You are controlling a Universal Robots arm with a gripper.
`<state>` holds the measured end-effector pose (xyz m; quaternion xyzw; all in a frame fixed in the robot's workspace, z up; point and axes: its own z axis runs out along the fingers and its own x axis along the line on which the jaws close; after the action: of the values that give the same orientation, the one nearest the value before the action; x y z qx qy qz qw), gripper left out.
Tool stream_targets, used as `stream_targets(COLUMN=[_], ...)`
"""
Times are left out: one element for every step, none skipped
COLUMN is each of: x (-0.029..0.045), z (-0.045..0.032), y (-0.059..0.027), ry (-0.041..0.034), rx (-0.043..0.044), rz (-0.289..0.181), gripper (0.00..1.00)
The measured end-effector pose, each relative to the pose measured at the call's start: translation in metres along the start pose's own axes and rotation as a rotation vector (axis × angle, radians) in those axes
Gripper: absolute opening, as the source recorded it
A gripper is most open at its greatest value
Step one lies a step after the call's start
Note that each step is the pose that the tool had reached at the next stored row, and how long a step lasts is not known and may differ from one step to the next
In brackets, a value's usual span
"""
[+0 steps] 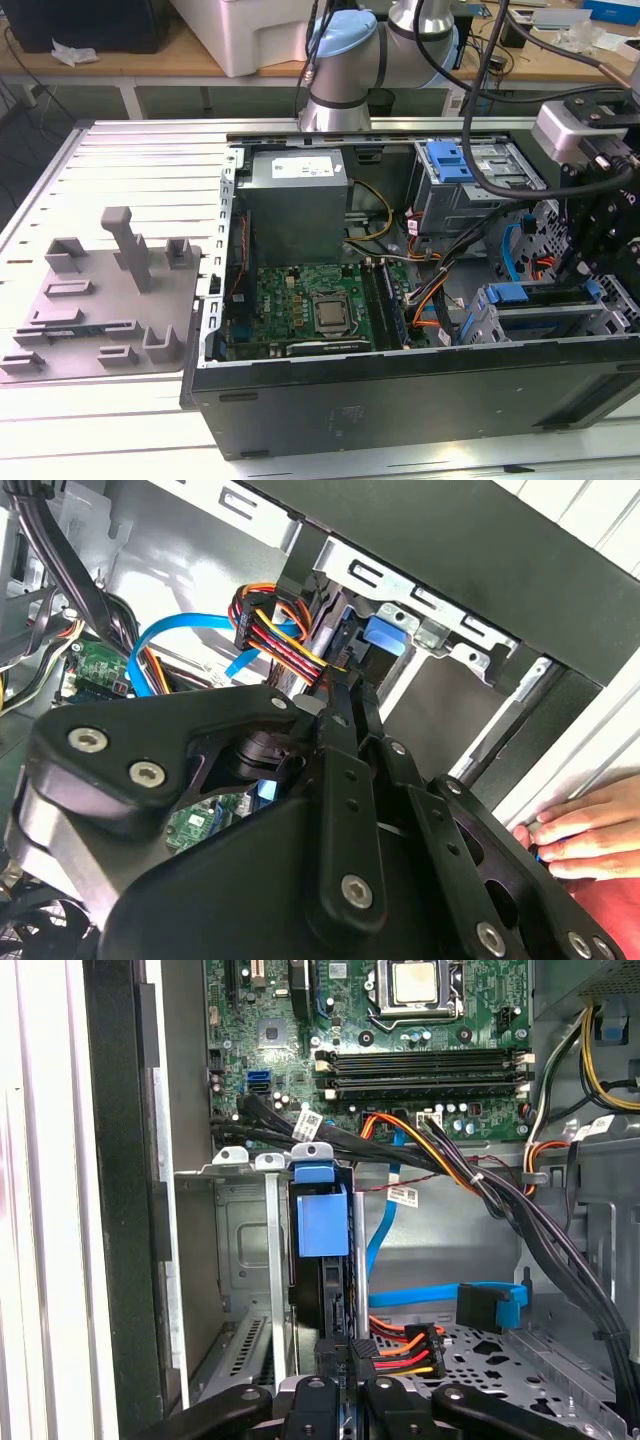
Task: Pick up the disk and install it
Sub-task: 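Insert the first disk wire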
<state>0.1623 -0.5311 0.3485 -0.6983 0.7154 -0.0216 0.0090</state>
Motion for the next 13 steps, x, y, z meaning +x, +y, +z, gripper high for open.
stream_targets(x=[0.0000, 0.0000, 0.0000, 0.0000, 0.0000, 0.0000, 0.0000, 0.0000, 0.0000, 0.0000, 0.0000, 0.0000, 0.0000], z=[0.0001, 0.0002, 0.0002, 0.0004, 0.0009, 0.0010, 0.0011, 0.0012, 0.0014, 0.0015, 0.0020, 0.0024, 0.0025], y=[0.0002, 0.0004, 0.0005, 0.0006, 0.0006, 0.0006, 0.0006, 0.0004, 0.0002, 0.0002, 0.0001, 0.0001, 0.0001], ry=[-0.0001, -0.0001, -0.0001, 0.0001, 0.0000, 0.0000, 0.0000, 0.0000, -0.0001, 0.0000, 0.0000, -0.0002, -0.0002], rx=[0.0000, 0.0000, 0.0000, 0.0000, 0.0000, -0.0001, 0.0000, 0.0000, 0.0000, 0.0000, 0.0000, 0.0000, 0.0000], rz=[0.000, 0.000, 0.000, 0.000, 0.000, 0.000, 0.000, 0.000, 0.000, 0.000, 0.000, 0.000, 0.000], gripper=[0.16, 0.16, 0.16, 0.16, 0.16, 0.16, 0.16, 0.16, 0.16, 0.16, 0.16, 0.16, 0.16])
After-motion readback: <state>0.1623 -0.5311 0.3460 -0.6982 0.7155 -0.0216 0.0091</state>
